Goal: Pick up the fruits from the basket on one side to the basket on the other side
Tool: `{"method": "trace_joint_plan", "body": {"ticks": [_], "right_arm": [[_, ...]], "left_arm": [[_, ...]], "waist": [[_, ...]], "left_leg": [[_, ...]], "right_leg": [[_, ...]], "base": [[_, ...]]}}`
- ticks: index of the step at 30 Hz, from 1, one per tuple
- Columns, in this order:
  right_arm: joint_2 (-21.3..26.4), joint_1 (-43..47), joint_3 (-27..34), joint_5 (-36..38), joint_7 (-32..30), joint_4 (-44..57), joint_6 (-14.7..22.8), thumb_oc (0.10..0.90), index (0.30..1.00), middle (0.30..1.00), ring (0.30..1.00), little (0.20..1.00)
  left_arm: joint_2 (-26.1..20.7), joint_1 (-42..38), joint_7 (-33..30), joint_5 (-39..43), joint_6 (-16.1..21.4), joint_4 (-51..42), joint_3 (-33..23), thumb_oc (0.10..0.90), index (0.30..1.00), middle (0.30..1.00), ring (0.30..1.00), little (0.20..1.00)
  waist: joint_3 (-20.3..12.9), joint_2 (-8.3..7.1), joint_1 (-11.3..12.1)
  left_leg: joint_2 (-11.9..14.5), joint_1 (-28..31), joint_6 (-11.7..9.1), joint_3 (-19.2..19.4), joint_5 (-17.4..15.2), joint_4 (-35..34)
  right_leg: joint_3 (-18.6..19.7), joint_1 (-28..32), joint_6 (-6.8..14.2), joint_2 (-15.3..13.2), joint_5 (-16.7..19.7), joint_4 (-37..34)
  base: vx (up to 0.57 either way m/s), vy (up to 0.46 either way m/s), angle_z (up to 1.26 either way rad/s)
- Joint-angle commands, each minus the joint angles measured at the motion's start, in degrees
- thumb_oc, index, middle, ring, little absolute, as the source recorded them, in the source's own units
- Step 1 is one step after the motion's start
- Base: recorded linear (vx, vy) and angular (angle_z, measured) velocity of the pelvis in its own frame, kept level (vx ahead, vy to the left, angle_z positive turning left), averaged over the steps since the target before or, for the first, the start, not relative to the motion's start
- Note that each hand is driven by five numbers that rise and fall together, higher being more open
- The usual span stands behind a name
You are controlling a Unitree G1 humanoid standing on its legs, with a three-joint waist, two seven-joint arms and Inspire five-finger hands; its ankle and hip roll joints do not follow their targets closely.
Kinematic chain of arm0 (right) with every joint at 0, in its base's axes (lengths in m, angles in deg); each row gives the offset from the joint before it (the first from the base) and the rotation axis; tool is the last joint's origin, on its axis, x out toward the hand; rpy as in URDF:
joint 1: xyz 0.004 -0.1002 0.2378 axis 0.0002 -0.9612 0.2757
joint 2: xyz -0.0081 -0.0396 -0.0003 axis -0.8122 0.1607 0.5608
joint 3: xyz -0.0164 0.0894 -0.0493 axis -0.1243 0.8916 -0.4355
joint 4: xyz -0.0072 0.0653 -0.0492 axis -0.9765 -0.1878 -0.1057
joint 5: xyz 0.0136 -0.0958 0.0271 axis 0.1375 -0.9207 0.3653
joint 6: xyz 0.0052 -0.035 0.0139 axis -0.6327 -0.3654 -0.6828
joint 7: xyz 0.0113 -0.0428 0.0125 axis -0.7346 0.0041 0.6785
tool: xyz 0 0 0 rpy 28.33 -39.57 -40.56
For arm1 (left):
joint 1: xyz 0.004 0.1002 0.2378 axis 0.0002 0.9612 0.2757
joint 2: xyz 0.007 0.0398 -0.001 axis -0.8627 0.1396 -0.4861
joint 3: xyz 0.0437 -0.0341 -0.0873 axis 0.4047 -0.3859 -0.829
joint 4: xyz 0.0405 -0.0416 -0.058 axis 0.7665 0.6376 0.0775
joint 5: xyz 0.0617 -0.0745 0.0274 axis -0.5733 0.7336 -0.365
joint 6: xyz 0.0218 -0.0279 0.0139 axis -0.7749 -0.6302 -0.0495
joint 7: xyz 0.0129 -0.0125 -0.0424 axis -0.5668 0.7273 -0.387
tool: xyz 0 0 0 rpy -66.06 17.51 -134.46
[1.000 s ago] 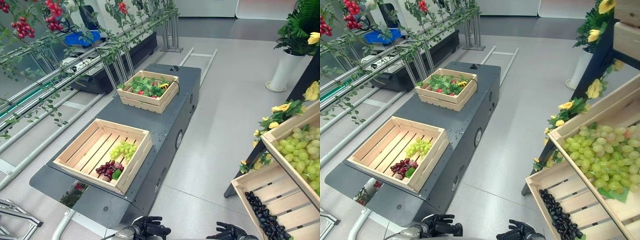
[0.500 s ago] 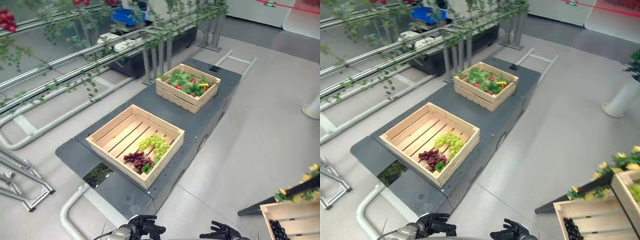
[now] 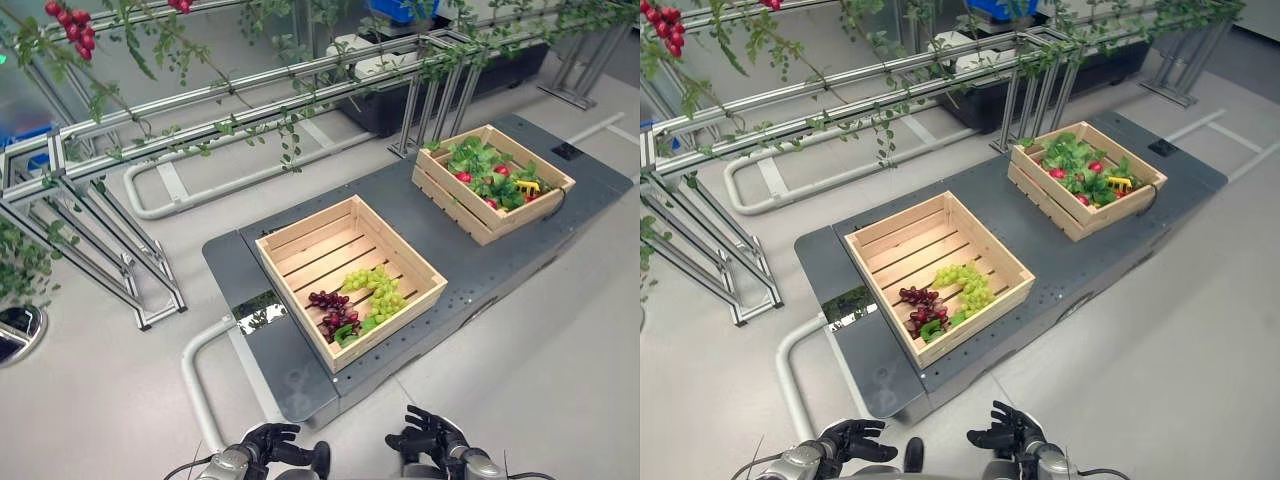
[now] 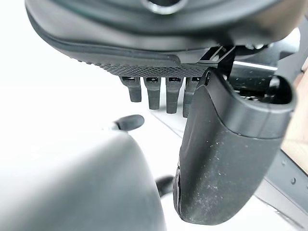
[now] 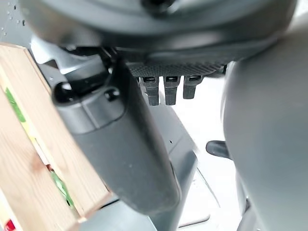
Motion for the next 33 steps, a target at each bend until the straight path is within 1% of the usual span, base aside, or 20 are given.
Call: {"method": "trace_joint_plan", "body": {"ticks": [1,2,3,5,6,7,9,10,11,13,14,15,17,19,20,23,26,27,30,33], "right_arm": [[1.6,1.92,0.31,3.88,1.48,0.46,2.31,0.8,0.9,0.9,0.9,0.9],[1.38,1.82,0.14,4.51,0.71,0.29,2.11,0.8,0.9,0.9,0.9,0.9],[1.45,1.87,0.0,4.61,0.12,0.31,1.66,0.8,0.9,0.9,0.9,0.9],[1.59,1.93,-0.1,4.71,0.09,0.34,1.65,0.8,0.9,0.9,0.9,0.9],[2.7,1.51,-0.09,4.57,-1.19,1.8,0.31,0.8,0.9,0.9,0.9,0.9],[2.79,1.48,-0.05,4.57,-1.27,1.94,0.21,0.8,0.9,0.9,0.9,0.9],[3.84,0.87,0.34,5.82,-1.97,3.38,-0.22,0.8,0.9,0.9,0.9,0.9],[4.32,0.45,0.82,6.44,-2.4,3.93,-0.01,0.8,0.9,0.9,0.9,0.9],[4.79,0.14,1.35,7.09,-2.78,4.32,0.24,0.8,0.9,0.9,0.9,0.9],[5.47,-0.32,2.17,8.06,-3.02,5.06,0.52,0.8,0.9,0.9,0.9,0.9],[6.34,-1.23,3.27,8.23,-3.24,6.57,0.04,0.8,0.9,0.9,0.9,0.9],[6.52,-2.31,3.97,8.52,-3.42,7.5,-0.46,0.8,0.9,0.9,0.9,0.9],[6.33,-3.52,4.52,8.55,-3.41,8.11,-0.49,0.8,0.9,0.9,0.9,0.9],[6.0,-5.2,5.27,7.88,-3.1,8.46,-0.47,0.8,0.9,0.9,0.9,0.9],[5.99,-5.51,5.37,7.97,-2.91,8.3,-0.42,0.8,0.9,0.9,0.9,0.9],[5.91,-6.87,5.7,7.78,-2.59,7.45,-0.05,0.8,0.9,0.9,0.9,0.9],[5.92,-7.43,5.48,7.96,-2.39,7.13,0.09,0.8,0.9,0.9,0.9,0.9],[5.99,-7.9,5.29,7.72,-2.15,7.23,0.07,0.8,0.9,0.9,0.9,0.9],[6.16,-8.58,5.0,7.44,-1.81,7.3,0.23,0.8,0.9,0.9,0.9,0.9],[6.59,-9.32,4.48,7.0,-0.67,7.01,0.7,0.8,0.9,0.9,0.9,0.9]], "left_arm": [[1.84,-3.34,1.95,0.22,6.31,-1.85,0.15,0.8,0.9,0.9,0.9,0.9],[2.16,-3.55,1.8,0.36,6.59,-2.23,0.73,0.8,0.9,0.9,0.9,0.9],[2.72,-3.92,1.13,0.21,7.28,-3.86,1.24,0.8,0.9,0.9,0.9,0.9],[2.87,-4.07,1.25,0.66,7.63,-4.34,1.35,0.8,0.9,0.9,0.9,0.9],[3.37,-5.14,1.63,0.78,7.76,-7.22,1.54,0.8,0.9,0.9,0.9,0.9],[3.4,-5.28,1.65,0.7,7.8,-7.4,1.57,0.8,0.9,0.9,0.9,0.9],[3.55,-6.68,3.38,1.71,7.94,-10.09,2.03,0.8,0.9,0.9,0.9,0.9],[3.59,-7.31,3.37,0.97,8.8,-11.87,2.51,0.8,0.9,0.9,0.9,0.9],[3.37,-7.83,2.98,0.96,8.83,-13.99,3.12,0.8,0.9,0.9,0.9,0.9],[2.85,-8.21,1.38,1.77,9.06,-17.55,3.74,0.8,0.9,0.9,0.9,0.9],[0.84,-8.28,-3.76,2.31,8.64,-24.5,3.64,0.8,0.9,0.9,0.9,0.9],[-1.07,-8.01,-6.83,3.28,6.7,-29.34,2.9,0.8,0.9,0.9,0.9,0.9],[-2.79,-7.42,-8.26,2.5,7.65,-32.38,1.76,0.8,0.9,0.9,0.9,0.9],[-7.17,-6.45,-7.47,0.03,9.12,-40.11,0.58,0.8,0.9,0.9,0.9,0.9],[-8.04,-6.29,-7.77,-0.05,9.29,-42.41,0.23,0.8,0.9,0.9,0.9,0.9],[-12.08,-6.74,-7.88,-3.45,12.35,-51.16,-1.97,0.8,0.9,0.9,0.9,0.9],[-14.56,-7.6,-9.18,-5.12,12.71,-56.61,-3.48,0.8,0.9,0.9,0.9,0.9],[-15.72,-8.4,-10.37,-5.54,13.87,-58.16,-4.15,0.8,0.9,0.9,0.9,0.9],[-16.88,-9.51,-12.08,-8.13,14.74,-59.48,-5.03,0.8,0.9,0.9,0.9,0.9],[-19.16,-11.63,-16.91,-12.0,14.23,-60.83,-5.25,0.8,0.9,0.9,0.9,0.9]], "waist": [[0.06,1.95,-2.1],[0.13,1.86,-2.49],[0.06,1.46,-2.5],[0.15,1.4,-2.66],[-0.18,1.22,-3.16],[-0.2,1.21,-3.23],[-0.29,1.43,-3.67],[-0.3,1.76,-4.05],[-0.32,2.18,-4.37],[-0.24,2.89,-4.84],[-0.09,4.02,-5.16],[-0.19,4.53,-5.17],[-0.33,4.75,-5.01],[-0.52,4.9,-4.68],[-0.56,4.98,-4.55],[-0.87,5.18,-4.03],[-1.0,5.34,-3.96],[-0.93,5.41,-4.14],[-0.81,5.46,-4.47],[-0.72,5.74,-5.18]], "left_leg": [[0.18,1.41,2.67,1.31,-2.35,0.34],[0.54,1.31,2.6,0.28,-2.44,1.2],[2.38,0.68,1.61,0.07,-2.07,2.84],[3.1,0.66,1.16,0.16,-1.99,3.23],[6.11,0.76,-0.26,2.86,-1.1,3.94],[6.28,0.69,-0.36,3.09,-1.01,4.0],[7.67,-0.46,-1.55,6.44,0.15,4.53],[8.07,-0.69,-2.11,8.37,0.58,4.25],[8.26,-0.79,-2.57,9.72,1.01,3.73],[8.33,-0.76,-3.13,10.73,1.66,2.66],[8.14,-0.11,-3.46,9.84,2.24,0.56],[8.03,-0.11,-3.53,9.08,2.2,0.14],[7.88,-0.08,-3.53,8.46,1.95,0.14],[7.62,0.15,-3.45,7.78,1.54,0.14],[7.51,0.17,-3.43,7.62,1.45,0.14],[6.95,0.31,-3.27,7.0,0.87,0.14],[6.67,0.44,-3.19,6.86,0.63,0.14],[6.6,0.51,-3.12,6.82,0.57,0.14],[6.5,0.72,-3.02,6.98,0.35,0.14],[6.31,0.72,-3.0,7.23,0.16,0.14]], "right_leg": [[7.02,-6.07,-0.94,2.99,7.58,1.59],[8.03,-5.4,-1.19,3.82,6.03,3.06],[6.67,-4.4,-1.75,4.01,4.09,4.42],[6.03,-4.04,-1.93,3.93,3.63,4.56],[3.51,-2.24,-3.28,3.97,2.33,4.13],[3.3,-2.07,-3.36,3.97,2.27,4.06],[0.72,-0.43,-3.86,3.74,1.5,3.21],[-0.82,0.18,-3.93,3.53,1.11,2.72],[-2.0,0.48,-3.86,3.27,0.94,2.35],[-3.41,0.74,-3.64,2.79,0.87,1.82],[-3.67,0.82,-3.56,2.45,0.68,1.41],[-3.67,1.04,-3.58,2.25,0.68,1.13],[-3.78,1.36,-3.55,2.03,0.63,0.95],[-3.82,1.94,-3.61,1.89,0.42,0.61],[-3.86,2.05,-3.62,1.87,0.41,0.52],[-4.29,2.96,-3.68,1.76,0.36,-0.26],[-4.12,3.08,-3.75,1.83,0.03,-0.02],[-3.81,2.95,-3.82,1.89,-0.07,0.21],[-3.42,2.97,-3.87,1.93,-0.17,0.32],[-2.73,2.69,-3.84,2.11,-0.55,0.75]], "base": [[0.21,-0.363,0.63],[0.3,-0.55,0.79],[0.18,-0.359,0.68],[0.15,-0.258,1.03],[0.16,-0.236,0.85],[0.18,-0.248,0.64],[0.07,-0.084,0.62],[0.05,-0.013,0.53],[0.02,0.035,0.65],[0.02,0.088,0.81],[0.06,0.126,0.52],[0.08,0.117,0.34],[0.08,0.033,0.26],[0.09,0.007,0.45],[0.08,0.007,0.32],[0.1,0.006,0.17],[0.08,0.001,0.02],[0.07,-0.001,0.01],[0.07,0.001,-0.01],[0.07,0.008,-0.06]]}}
